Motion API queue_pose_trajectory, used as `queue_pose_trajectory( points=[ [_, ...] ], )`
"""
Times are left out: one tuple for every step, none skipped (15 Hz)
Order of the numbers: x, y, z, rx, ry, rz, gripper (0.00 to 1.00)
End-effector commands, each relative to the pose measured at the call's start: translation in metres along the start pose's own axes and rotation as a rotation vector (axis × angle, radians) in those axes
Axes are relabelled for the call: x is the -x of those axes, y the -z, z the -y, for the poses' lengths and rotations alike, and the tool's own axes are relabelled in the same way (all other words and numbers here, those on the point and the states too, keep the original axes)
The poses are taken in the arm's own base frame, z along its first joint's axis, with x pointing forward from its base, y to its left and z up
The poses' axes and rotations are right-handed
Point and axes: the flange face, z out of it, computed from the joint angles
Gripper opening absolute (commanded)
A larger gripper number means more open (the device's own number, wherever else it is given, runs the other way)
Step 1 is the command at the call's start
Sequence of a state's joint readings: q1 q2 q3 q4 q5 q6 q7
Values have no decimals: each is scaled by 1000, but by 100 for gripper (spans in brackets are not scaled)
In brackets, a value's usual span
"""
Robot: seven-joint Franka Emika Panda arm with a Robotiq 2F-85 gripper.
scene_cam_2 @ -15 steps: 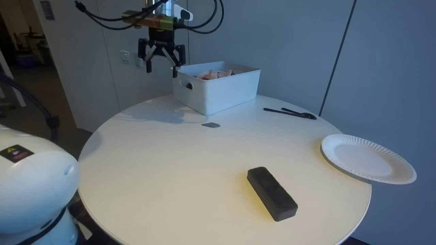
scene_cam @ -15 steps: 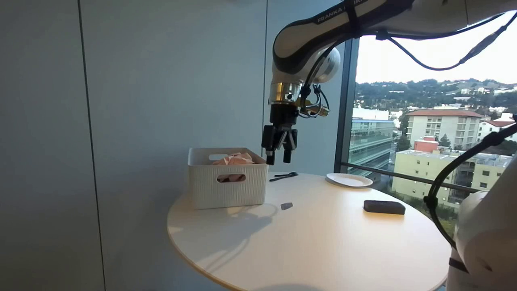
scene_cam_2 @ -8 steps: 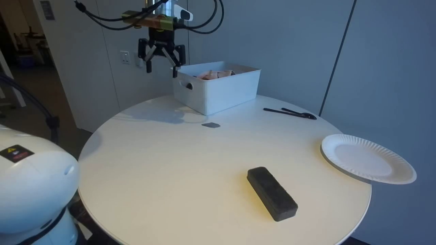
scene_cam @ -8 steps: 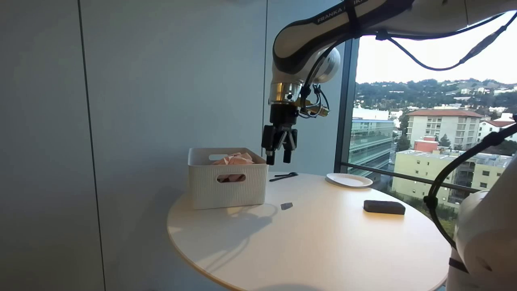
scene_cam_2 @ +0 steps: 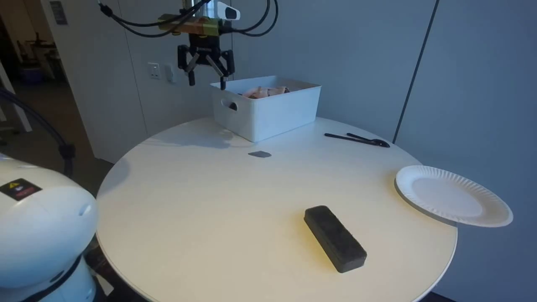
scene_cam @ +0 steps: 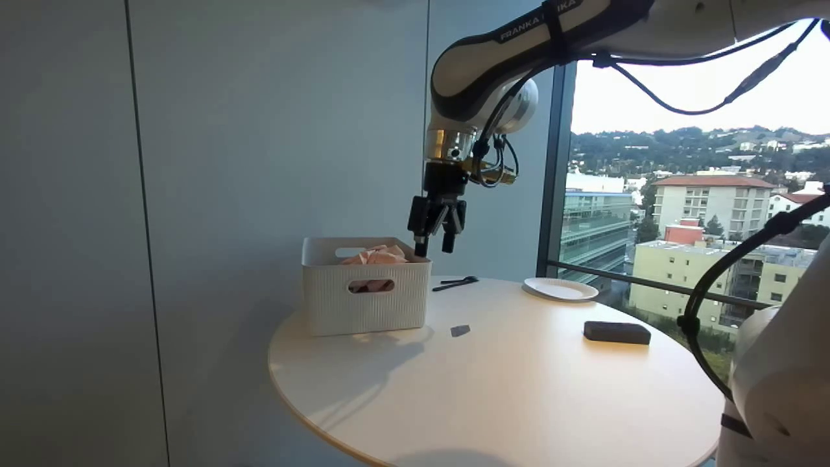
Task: Take the pieces of cloth and the two plush toys out of the basket
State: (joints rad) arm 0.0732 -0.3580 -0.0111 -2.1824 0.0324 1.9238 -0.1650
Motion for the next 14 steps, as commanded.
queue_pose_trajectory(
  points=[
    [-64,25,3,1,106,-96,100],
    [-81,28,4,3,123,-116,100],
    [-101,29,2,48,149,-139,100],
    [-118,29,0,73,154,-154,100],
    [-135,27,-6,110,145,-169,100],
    [-151,26,-12,139,129,-187,100],
    [-167,22,-21,165,105,-199,100],
    [-178,18,-30,179,69,-190,100],
    [-188,11,-38,171,43,-170,100],
    [-200,4,-48,186,10,-166,100],
    [-211,-2,-62,230,-37,-172,100],
    [-217,-10,-73,228,-73,-147,100],
    [-224,-18,-85,237,-99,-128,100],
    [-229,-25,-95,233,-123,-105,100]
  ],
)
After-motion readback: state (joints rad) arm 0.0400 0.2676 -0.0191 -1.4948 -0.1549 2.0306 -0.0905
